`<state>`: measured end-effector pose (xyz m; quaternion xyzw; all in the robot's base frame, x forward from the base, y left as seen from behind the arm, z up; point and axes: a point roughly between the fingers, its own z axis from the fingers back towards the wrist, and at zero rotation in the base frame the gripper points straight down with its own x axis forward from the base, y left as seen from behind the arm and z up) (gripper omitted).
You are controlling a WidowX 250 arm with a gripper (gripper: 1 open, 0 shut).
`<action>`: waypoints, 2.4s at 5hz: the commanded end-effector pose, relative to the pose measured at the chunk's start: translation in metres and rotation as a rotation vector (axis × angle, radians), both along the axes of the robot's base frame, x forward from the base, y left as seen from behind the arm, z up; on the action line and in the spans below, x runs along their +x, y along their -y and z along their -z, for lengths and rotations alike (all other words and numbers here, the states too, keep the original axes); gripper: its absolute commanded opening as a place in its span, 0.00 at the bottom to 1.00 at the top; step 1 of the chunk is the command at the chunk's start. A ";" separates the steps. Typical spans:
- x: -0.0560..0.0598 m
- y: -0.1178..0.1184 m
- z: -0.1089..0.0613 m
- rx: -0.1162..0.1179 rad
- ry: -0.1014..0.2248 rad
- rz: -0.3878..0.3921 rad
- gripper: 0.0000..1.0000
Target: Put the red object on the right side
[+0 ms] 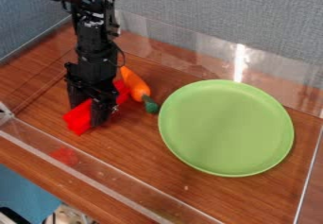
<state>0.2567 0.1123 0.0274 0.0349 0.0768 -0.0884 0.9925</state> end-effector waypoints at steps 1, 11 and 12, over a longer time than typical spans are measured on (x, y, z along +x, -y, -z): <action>0.002 0.000 -0.019 0.028 0.028 -0.002 0.00; 0.036 0.098 -0.049 0.042 0.137 0.093 0.00; 0.050 0.148 -0.043 0.023 0.162 0.158 0.00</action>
